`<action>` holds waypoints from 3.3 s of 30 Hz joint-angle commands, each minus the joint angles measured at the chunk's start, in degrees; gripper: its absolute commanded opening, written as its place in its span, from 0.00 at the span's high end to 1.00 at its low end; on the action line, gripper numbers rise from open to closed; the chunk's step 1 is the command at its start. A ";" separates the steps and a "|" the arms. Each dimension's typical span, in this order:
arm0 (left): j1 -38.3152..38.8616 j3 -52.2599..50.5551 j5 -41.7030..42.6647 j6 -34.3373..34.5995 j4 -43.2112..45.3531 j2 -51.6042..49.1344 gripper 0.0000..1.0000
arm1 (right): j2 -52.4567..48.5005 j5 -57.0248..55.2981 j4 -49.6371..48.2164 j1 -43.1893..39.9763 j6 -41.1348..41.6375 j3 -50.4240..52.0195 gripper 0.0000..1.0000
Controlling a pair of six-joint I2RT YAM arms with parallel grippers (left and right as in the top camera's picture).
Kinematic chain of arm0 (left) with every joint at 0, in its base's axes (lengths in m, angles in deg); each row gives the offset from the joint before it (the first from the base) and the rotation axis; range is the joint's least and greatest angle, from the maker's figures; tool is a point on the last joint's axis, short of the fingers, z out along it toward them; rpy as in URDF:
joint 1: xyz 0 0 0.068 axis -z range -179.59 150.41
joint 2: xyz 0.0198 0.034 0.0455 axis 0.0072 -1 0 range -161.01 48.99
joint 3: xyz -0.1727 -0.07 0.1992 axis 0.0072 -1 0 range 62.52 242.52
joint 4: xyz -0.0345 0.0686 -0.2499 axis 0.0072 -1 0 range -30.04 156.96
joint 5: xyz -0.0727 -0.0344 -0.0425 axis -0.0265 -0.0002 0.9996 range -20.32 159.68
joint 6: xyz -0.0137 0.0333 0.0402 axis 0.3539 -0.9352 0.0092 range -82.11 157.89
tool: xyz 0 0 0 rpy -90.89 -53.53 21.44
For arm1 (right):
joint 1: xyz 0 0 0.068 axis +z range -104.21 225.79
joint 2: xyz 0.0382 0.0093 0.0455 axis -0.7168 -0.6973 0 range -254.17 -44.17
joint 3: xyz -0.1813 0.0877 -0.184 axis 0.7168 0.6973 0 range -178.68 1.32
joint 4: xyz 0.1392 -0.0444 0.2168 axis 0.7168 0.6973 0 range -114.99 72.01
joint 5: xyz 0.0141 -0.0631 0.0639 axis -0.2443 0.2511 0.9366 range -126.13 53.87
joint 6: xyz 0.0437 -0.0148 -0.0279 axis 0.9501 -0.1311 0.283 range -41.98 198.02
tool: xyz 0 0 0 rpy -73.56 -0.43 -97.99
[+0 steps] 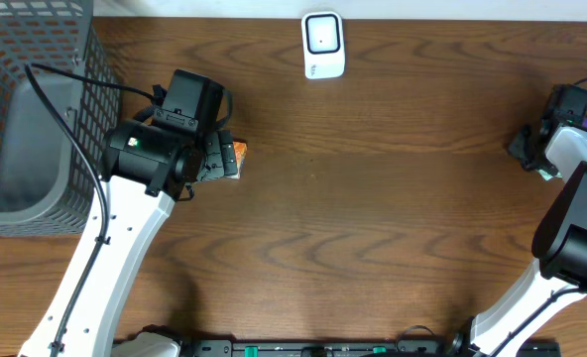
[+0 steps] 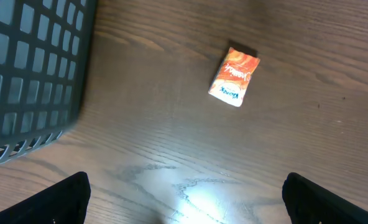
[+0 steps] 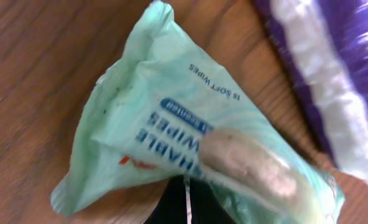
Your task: Scan the item barcode
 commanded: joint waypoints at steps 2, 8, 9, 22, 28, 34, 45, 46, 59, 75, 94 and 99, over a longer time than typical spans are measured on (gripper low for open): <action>-0.31 0.46 -0.13 0.50 -0.15 0.31 0.02 | -0.37 -3.87 -0.66 -0.94 0.24 0.39 0.99; -0.31 0.46 -0.13 0.50 -0.15 0.31 0.02 | -0.35 -3.91 -2.16 -1.31 0.22 0.20 0.99; -0.31 0.46 -0.13 0.50 -0.15 0.31 0.02 | -0.35 -3.91 -2.27 -1.31 0.22 0.04 0.99; -0.31 0.46 -0.13 0.50 -0.15 0.31 0.02 | 2.05 -15.47 2.38 -1.31 0.22 -1.53 0.99; -0.31 0.46 -0.13 0.50 -0.15 0.31 0.02 | 5.53 -9.46 2.67 -0.76 0.22 -1.53 0.97; -0.31 0.46 -0.13 0.50 -0.15 0.31 0.02 | 12.46 -4.98 2.69 1.18 0.24 -1.53 0.65; -0.31 0.46 -0.13 0.50 -0.15 0.31 0.02 | 23.19 27.76 2.67 8.28 0.26 -1.53 0.28; -0.31 0.46 -0.13 0.50 -0.15 0.31 0.02 | 23.19 32.28 2.67 9.03 0.26 -1.53 0.23; -0.31 0.46 -0.13 0.50 -0.15 0.31 0.02 | 18.62 45.48 0.83 30.10 6.27 -1.44 0.01; -0.31 0.46 -0.13 0.50 -0.15 0.31 0.02 | 14.73 27.12 0.20 43.25 12.24 -1.44 0.01; -0.31 0.46 -0.13 0.50 -0.15 0.31 0.02 | 14.73 14.43 12.92 42.77 11.82 -1.44 0.01; -0.31 0.46 -0.13 0.50 -0.15 0.31 0.02 | 14.73 9.27 16.15 40.24 10.36 -1.44 0.01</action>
